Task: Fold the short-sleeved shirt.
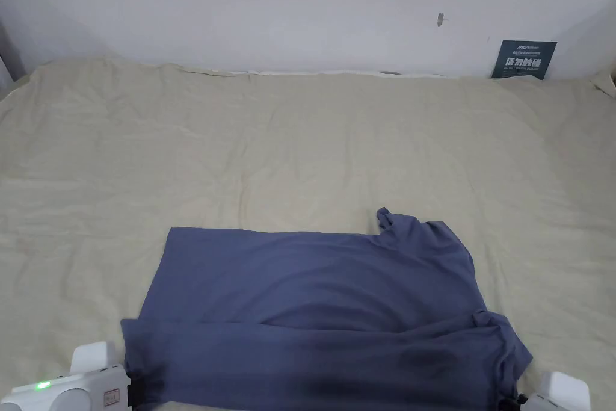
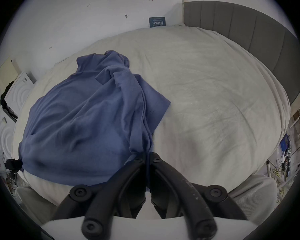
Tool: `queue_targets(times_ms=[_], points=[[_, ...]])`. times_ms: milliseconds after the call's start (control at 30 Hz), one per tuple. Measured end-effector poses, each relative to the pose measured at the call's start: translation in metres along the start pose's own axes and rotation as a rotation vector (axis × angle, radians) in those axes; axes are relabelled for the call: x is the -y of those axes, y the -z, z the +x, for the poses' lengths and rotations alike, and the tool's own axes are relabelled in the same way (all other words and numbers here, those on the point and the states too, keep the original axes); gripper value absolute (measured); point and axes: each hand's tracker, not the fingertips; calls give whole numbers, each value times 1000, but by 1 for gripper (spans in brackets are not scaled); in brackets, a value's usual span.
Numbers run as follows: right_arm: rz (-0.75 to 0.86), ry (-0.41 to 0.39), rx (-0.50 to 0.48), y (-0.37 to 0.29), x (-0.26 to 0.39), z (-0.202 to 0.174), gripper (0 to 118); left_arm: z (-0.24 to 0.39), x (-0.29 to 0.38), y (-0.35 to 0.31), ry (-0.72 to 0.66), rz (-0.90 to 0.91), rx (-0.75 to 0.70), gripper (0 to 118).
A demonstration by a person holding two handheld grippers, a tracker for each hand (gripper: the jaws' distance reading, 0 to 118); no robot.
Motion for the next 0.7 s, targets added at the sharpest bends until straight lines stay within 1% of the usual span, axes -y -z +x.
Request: queue_targets(times_ms=[33,67,100,133,167,200,233,267,300,500,600,633,667,700], points=[[0,-2,2,-3,-2,-2,7,3,-2,-1,7,-2,-10,11],[-1,-3,2,-6,-4,-3,7,10,-4,-7,27,-7,-22,20],[4,-4,4,-12,-7,-6,10,13,-6,-10,40,-14,-50,35],[19,-5,-3,-21,-13,-9,24,16,-9,-14,50,-13,-60,67],[55,-6,-11,-31,-19,-13,40,14,-13,-18,52,1,-49,87],[95,-10,-24,-41,-25,-17,62,13,-18,-22,43,44,-25,104],[137,-17,-31,-53,-33,-22,88,17,-24,-35,36,104,9,113],[193,-32,-47,-68,-41,-28,101,23,-31,-51,28,165,37,112],[261,-46,-64,-84,-50,-35,105,30,-40,-66,28,230,56,112],[604,-128,-128,-156,-91,-62,104,78,-79,-150,102,580,124,112],[746,-159,-122,-175,-102,-67,105,98,-87,-174,118,731,115,112],[777,-167,-112,-180,-103,-70,105,102,-88,-178,122,770,114,110],[808,-176,-96,-180,-104,-71,103,107,-87,-182,134,809,115,105],[828,-179,-83,-182,-105,-72,99,111,-87,-185,141,837,114,95]])
